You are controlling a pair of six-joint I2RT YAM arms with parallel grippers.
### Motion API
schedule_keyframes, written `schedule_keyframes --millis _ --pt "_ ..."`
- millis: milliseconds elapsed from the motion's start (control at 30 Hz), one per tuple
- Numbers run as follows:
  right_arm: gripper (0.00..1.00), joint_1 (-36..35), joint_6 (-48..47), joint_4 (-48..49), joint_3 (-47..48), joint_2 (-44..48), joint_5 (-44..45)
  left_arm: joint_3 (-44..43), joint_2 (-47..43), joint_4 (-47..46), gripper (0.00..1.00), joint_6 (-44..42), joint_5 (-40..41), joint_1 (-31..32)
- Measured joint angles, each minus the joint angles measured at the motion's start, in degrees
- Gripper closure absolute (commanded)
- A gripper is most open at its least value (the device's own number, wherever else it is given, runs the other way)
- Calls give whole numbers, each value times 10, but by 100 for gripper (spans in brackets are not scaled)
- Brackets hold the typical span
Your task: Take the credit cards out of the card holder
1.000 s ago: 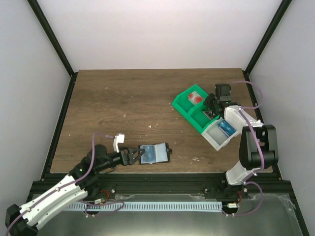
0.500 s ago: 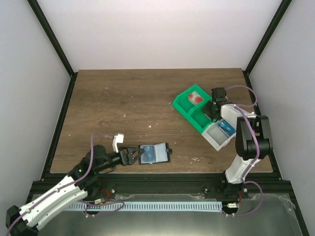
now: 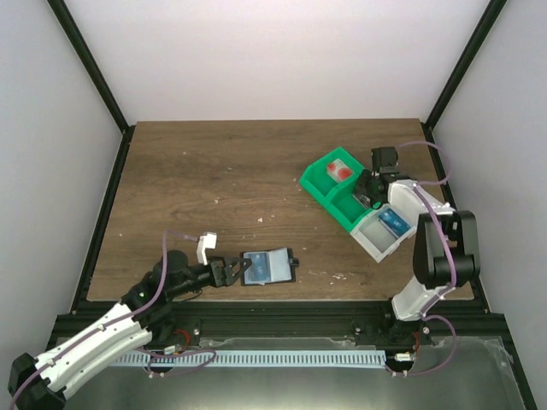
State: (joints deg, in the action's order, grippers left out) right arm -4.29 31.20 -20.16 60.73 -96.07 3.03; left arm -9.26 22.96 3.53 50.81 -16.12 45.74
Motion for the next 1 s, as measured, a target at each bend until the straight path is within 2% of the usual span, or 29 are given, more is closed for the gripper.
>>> schedule_keyframes --millis 133,300,567,633,733,867,1000 --pt "87 0 -10 -1 -10 68 -38 0 7 0 0 0 2 0" --pt "82 -5 -20 10 -75 183 -111 0 31 -2 0 0 6 -5" --pt "78 -80 -18 16 -173 308 -188 -7 151 -8 0 0 -17 -44" --pt "78 -111 -10 22 -198 332 -205 -7 171 -17 6 0 -26 -49" --pt "78 -156 11 32 -231 353 -228 -7 191 -42 23 4 -35 -49" --pt "78 -224 45 50 -274 365 -249 -7 213 -71 37 21 -30 -50" --pt "77 -295 79 87 -303 358 -260 -7 236 -90 36 35 -21 -52"
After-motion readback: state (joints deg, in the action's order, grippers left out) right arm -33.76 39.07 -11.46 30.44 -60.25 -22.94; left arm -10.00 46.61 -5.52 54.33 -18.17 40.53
